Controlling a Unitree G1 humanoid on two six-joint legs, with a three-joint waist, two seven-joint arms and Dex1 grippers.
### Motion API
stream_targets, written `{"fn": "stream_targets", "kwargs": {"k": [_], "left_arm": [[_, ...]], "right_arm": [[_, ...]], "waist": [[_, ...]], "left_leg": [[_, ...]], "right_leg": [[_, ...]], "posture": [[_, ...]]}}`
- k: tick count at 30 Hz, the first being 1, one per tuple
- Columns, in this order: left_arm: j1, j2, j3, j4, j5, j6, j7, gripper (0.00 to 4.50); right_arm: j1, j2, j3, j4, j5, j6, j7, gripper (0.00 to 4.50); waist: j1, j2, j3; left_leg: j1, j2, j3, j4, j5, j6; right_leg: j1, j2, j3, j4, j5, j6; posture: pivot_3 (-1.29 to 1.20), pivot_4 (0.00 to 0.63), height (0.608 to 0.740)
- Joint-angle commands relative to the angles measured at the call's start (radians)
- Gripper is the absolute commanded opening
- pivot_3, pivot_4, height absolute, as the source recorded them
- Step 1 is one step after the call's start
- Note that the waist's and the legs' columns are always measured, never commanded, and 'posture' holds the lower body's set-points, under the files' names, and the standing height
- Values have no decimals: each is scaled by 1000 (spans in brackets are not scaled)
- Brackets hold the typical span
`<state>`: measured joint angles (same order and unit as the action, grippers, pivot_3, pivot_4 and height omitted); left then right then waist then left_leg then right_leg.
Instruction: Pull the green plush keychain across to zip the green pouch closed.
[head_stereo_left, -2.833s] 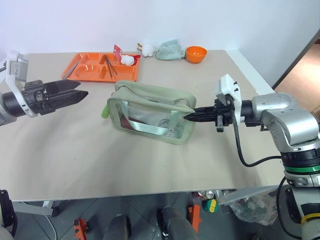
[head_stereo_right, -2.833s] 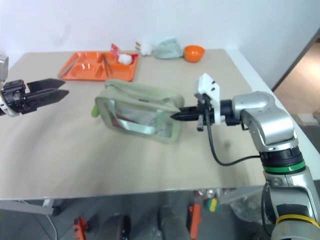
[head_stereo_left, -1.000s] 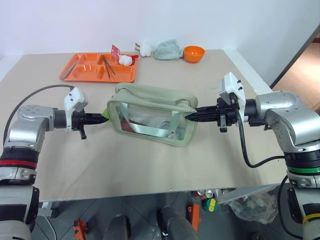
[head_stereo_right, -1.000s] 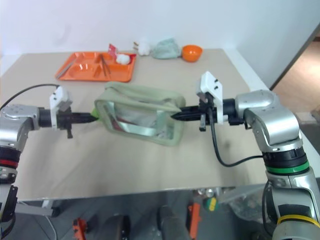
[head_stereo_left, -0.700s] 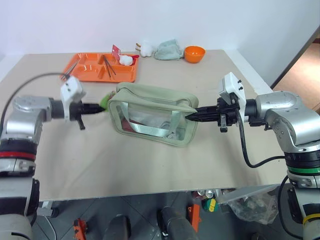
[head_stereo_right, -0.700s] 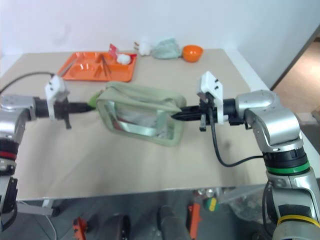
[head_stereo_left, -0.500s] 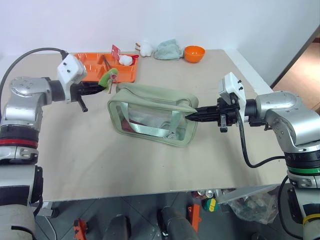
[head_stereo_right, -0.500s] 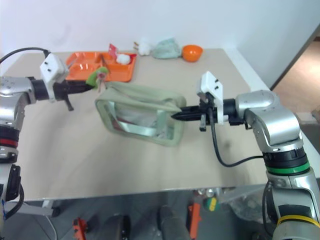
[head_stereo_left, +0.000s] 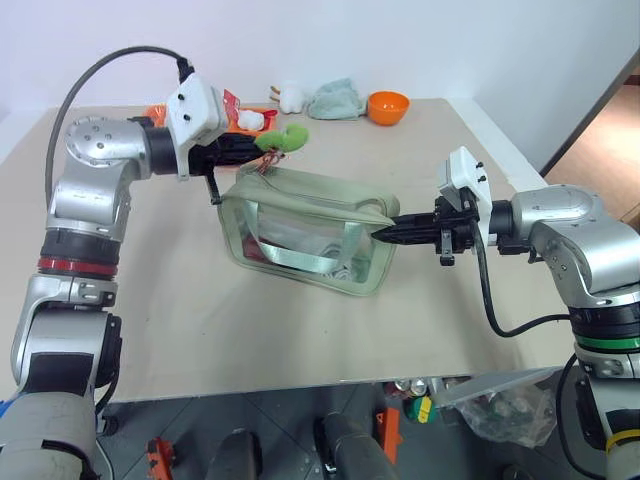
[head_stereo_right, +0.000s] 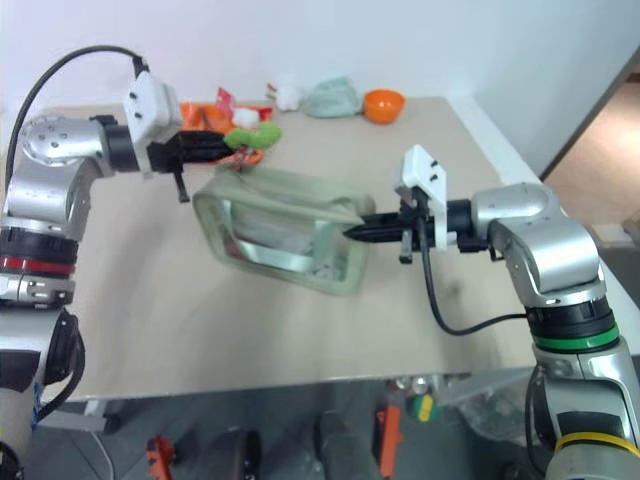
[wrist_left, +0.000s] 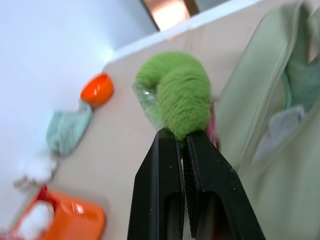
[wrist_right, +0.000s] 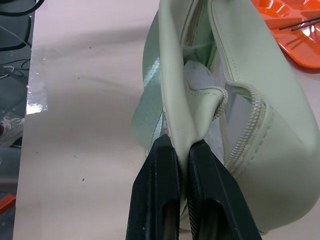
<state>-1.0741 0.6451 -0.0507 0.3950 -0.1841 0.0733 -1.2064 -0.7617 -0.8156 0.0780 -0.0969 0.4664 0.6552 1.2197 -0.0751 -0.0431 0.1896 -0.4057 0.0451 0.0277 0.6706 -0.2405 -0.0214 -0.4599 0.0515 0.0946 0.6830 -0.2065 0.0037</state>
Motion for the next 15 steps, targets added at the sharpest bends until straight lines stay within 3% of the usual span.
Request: {"fn": "stream_targets", "kwargs": {"k": [1,12,15], "left_arm": [[-13,22,1,-102,-46,14,-67,29],[32,76,-12,-141,-37,88,-143,29],[34,86,-11,-126,-33,129,-135,968]], "right_arm": [[-11,-6,-36,-38,16,-20,-1,0],[-24,4,-26,-29,11,-33,-2,0],[-29,5,-24,-25,10,-34,0,0]], "waist": [[0,0,0],[0,0,0],[0,0,0]], "left_leg": [[0,0,0,0,0,0],[0,0,0,0,0,0],[0,0,0,0,0,0]], "right_leg": [[0,0,0,0,0,0],[0,0,0,0,0,0],[0,0,0,0,0,0]], "posture": [[0,150,740],[0,150,740],[0,150,740]]}}
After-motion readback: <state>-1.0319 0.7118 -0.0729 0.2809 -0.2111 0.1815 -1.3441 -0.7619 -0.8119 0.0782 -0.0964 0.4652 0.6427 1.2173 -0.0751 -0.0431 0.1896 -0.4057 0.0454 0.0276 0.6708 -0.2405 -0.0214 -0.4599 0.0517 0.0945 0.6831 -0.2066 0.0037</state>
